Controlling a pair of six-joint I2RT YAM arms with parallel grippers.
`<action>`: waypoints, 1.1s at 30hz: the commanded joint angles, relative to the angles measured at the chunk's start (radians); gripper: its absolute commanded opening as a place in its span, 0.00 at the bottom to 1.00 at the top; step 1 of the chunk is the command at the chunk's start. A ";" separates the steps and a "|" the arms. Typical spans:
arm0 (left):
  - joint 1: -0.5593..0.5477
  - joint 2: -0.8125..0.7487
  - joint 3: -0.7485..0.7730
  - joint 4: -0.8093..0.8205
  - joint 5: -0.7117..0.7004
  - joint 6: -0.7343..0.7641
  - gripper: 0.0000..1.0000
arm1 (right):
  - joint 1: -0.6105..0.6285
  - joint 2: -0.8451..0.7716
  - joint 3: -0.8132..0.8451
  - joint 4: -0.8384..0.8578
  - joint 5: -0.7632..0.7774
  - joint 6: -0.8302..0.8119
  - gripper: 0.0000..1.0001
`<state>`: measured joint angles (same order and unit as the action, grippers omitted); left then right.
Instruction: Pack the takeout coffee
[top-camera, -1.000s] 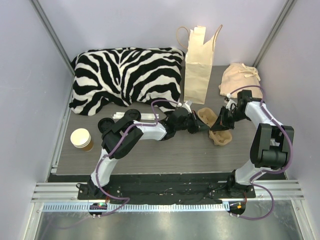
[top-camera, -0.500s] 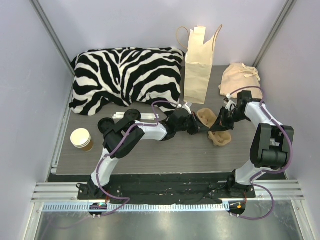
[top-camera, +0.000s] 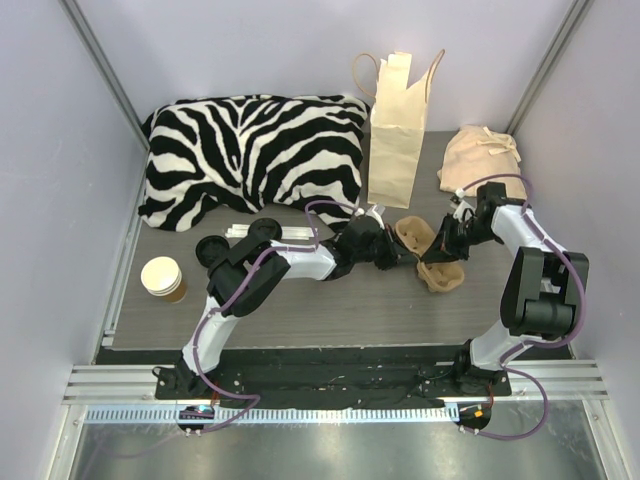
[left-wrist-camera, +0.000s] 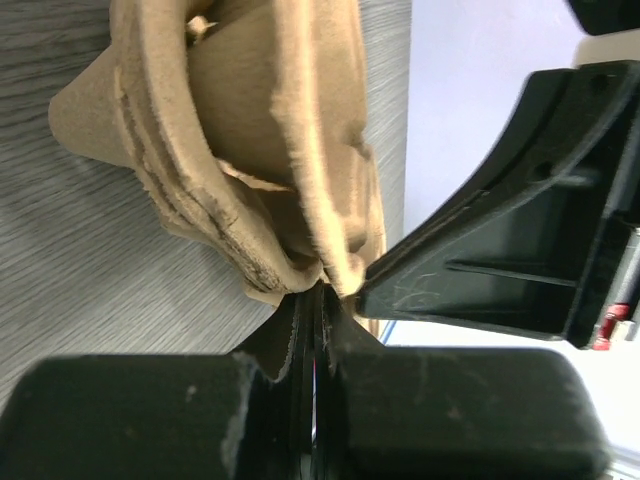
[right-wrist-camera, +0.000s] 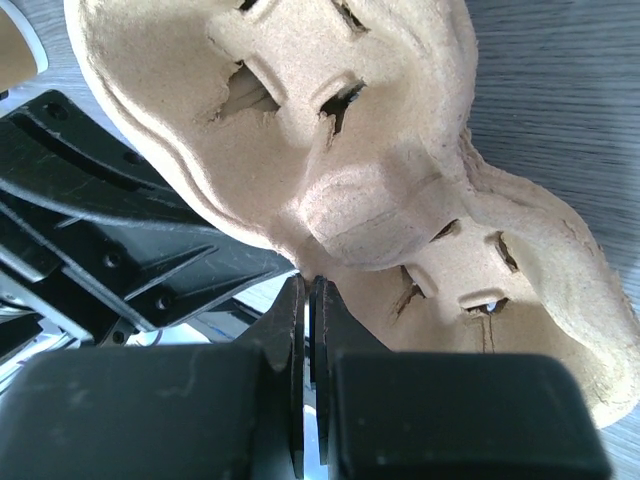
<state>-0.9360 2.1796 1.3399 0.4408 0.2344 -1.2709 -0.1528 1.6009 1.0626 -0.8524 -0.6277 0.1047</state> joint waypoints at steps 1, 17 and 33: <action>-0.004 0.022 0.022 -0.077 -0.047 0.045 0.00 | -0.004 -0.076 0.030 -0.019 -0.070 0.000 0.01; -0.001 -0.056 -0.030 0.106 0.071 0.027 0.00 | -0.005 -0.098 0.090 -0.071 0.066 -0.014 0.01; -0.024 -0.020 0.036 0.219 0.148 -0.073 0.00 | -0.005 -0.082 0.063 -0.031 0.066 0.015 0.01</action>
<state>-0.9459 2.1590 1.3369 0.5957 0.3641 -1.3193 -0.1574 1.5322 1.1267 -0.9115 -0.5453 0.1047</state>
